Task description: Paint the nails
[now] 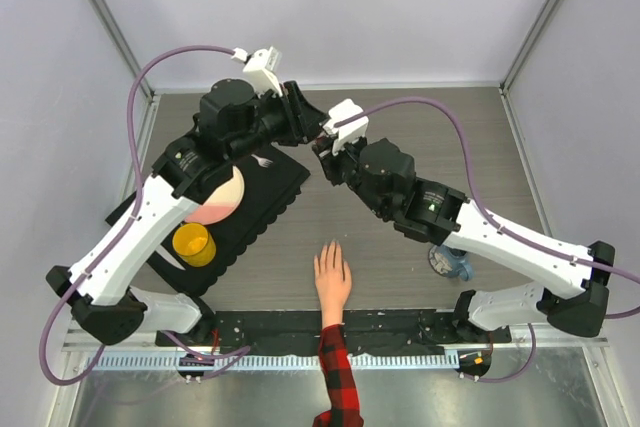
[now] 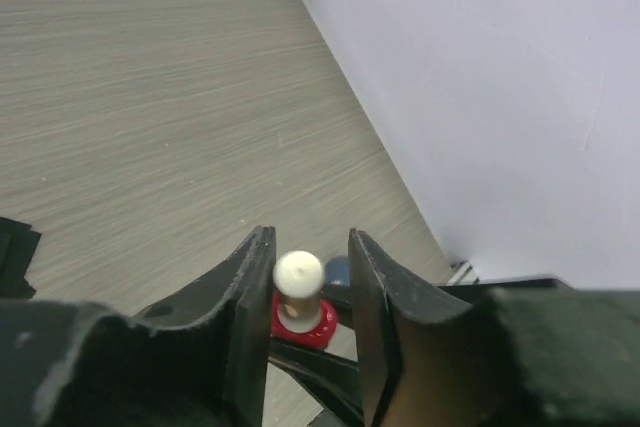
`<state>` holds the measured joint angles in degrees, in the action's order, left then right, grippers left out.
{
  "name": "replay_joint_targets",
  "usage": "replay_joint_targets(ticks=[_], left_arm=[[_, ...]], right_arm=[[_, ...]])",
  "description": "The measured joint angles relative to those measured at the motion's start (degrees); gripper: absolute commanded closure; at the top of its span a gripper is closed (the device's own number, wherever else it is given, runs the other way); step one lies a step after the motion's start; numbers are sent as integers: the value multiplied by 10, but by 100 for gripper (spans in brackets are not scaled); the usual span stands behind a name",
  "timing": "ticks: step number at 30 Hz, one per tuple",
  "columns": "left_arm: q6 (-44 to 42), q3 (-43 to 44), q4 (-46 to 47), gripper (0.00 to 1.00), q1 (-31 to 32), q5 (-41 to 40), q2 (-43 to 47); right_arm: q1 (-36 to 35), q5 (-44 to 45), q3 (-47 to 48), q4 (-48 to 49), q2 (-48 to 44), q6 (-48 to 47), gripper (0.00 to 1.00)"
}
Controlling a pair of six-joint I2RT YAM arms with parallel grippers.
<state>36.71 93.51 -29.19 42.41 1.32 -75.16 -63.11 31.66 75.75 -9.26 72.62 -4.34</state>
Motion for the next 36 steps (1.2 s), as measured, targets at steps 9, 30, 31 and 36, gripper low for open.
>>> replay_joint_targets(ticks=[9,30,31,36], left_arm=[[-23,-29,0,0,-2,34,78],[157,-85,307,58,-98,402,6],[160,-84,313,63,-98,410,6],[168,-80,328,93,-99,431,5]], right_arm=[[147,-299,-20,-4,-43,89,99],[308,-803,-20,175,-35,404,99],[310,-807,-20,179,-32,408,99],[312,-816,-20,191,-29,417,99]])
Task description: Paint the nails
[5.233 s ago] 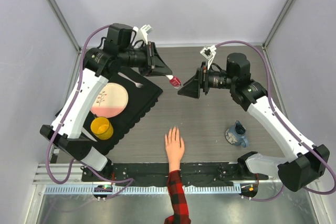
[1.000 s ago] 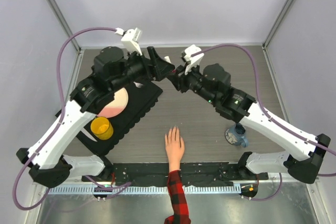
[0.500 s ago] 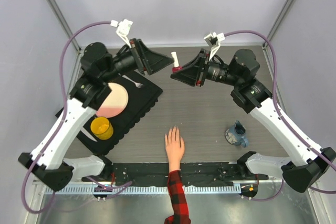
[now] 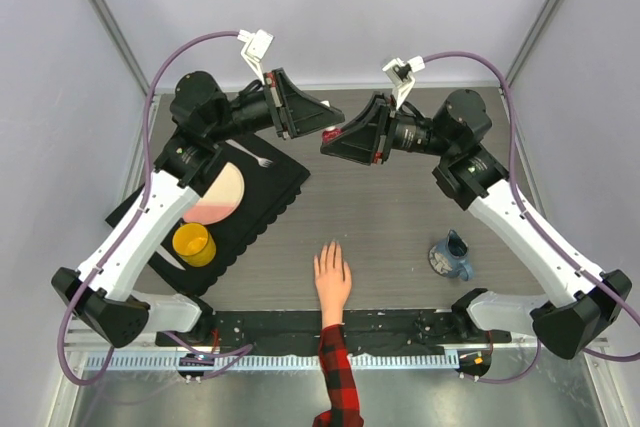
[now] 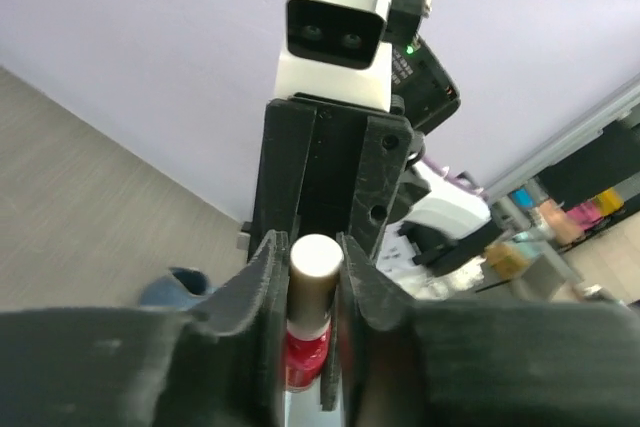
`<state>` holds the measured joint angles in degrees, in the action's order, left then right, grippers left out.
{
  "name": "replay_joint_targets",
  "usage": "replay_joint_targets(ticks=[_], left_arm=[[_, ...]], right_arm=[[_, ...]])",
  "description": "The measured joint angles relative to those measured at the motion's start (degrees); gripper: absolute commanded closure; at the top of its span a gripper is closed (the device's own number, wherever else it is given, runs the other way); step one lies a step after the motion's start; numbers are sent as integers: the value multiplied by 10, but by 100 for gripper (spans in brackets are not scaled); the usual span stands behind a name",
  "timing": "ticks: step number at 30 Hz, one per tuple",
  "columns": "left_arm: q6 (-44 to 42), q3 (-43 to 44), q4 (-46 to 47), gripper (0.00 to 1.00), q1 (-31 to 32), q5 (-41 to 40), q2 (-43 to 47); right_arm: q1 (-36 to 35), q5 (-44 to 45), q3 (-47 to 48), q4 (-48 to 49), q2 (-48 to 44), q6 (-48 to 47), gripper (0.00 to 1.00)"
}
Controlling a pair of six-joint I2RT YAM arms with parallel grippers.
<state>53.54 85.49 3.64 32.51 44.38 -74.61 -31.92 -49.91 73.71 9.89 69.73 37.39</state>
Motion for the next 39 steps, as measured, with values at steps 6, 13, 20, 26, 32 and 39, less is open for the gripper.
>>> replay_joint_targets(ticks=[6,13,20,26,32,39], left_arm=[[-57,21,-63,100,0,-37,-4],[-157,109,-260,100,75,-269,-7],[-177,156,-323,92,107,-370,-37],[-184,132,-330,36,107,-378,-28],[-183,70,-306,28,85,-353,24],[-101,17,-192,33,-15,-220,59]], right_arm=[[-10,65,27,-90,-1,-55,99],[-298,728,65,-215,-20,-311,99],[-366,940,78,-188,26,-429,99],[-328,859,46,-192,6,-420,99],[-184,629,26,-214,-40,-336,99],[-10,276,23,-181,-46,-198,99]])
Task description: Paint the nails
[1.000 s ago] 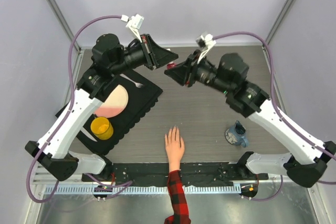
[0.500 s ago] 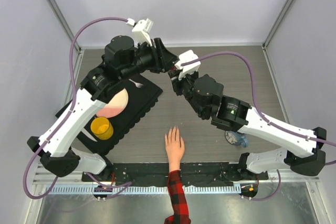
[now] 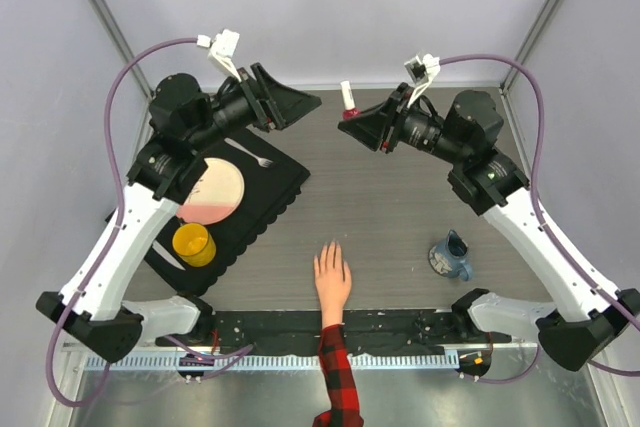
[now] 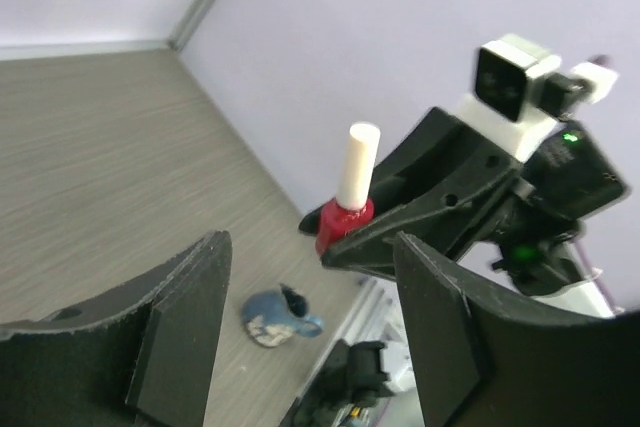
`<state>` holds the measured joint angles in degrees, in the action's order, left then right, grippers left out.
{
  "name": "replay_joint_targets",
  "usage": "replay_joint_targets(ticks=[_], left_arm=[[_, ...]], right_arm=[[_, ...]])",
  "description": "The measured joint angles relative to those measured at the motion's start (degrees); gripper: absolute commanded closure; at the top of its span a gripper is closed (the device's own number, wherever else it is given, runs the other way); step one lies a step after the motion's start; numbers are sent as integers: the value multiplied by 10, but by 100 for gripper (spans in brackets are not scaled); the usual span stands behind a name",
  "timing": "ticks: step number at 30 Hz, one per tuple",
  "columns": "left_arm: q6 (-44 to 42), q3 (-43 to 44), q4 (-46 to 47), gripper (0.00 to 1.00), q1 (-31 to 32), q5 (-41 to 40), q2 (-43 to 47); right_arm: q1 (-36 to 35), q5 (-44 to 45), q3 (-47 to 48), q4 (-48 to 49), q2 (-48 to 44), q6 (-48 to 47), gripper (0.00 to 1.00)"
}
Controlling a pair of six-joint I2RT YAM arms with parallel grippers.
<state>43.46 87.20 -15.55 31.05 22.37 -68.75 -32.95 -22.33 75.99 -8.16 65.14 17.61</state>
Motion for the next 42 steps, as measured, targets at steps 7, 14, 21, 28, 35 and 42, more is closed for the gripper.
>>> replay_joint_targets(ticks=[7,14,21,28,35,42], left_arm=[[92,-1,120,43,-17,136,-68],[131,-1,176,61,-17,185,-87],[116,6,162,98,-15,197,-89],[-17,101,-42,100,17,24,-97],[-65,151,-125,80,87,-93,-92],[-69,113,-122,31,80,-87,-90]], right_arm=[[60,-231,-31,184,52,205,99],[61,-303,-38,252,80,291,99],[61,-304,-39,265,80,298,99],[-183,289,51,1,66,8,99],[-324,623,77,-27,72,-185,99],[-274,494,43,-33,69,-198,99]])
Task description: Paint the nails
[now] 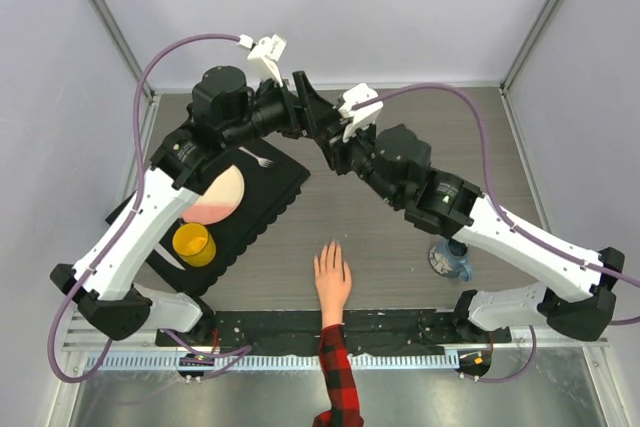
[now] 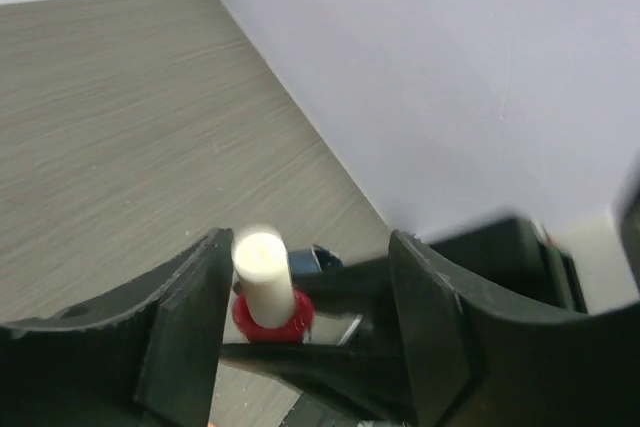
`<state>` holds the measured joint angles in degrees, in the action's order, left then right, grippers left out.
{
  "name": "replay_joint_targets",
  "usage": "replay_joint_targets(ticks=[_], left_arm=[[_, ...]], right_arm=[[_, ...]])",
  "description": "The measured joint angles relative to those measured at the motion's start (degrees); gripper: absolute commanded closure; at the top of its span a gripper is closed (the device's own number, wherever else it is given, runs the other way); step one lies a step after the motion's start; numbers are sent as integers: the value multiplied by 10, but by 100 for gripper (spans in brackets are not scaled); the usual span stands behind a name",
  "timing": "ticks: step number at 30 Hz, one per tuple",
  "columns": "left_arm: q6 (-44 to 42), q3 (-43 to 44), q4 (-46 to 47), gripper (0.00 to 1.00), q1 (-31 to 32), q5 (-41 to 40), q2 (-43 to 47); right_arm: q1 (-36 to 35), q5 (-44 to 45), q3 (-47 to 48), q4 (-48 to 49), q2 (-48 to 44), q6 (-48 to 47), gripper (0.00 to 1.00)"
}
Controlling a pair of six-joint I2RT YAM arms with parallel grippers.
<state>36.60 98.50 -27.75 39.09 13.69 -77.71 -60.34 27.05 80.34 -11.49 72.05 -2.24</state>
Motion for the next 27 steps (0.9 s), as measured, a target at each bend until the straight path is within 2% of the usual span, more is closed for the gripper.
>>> replay_joint_targets(ticks=[7,11,16,22,27], left_arm=[[33,-103,100,28,-31,67,57],[62,-116,164,28,-48,109,64],[137,-153,264,30,-83,162,61],[185,-154,327,34,-96,206,37],[221,-152,377,42,-96,241,18]], right_arm=[[225,-307,-39,3,-37,122,99],[288,-469,-42,33,-42,196,99],[350,-648,-85,180,-39,348,99],[366,-760,-100,309,-1,480,99],[365,-798,-100,330,9,509,99]])
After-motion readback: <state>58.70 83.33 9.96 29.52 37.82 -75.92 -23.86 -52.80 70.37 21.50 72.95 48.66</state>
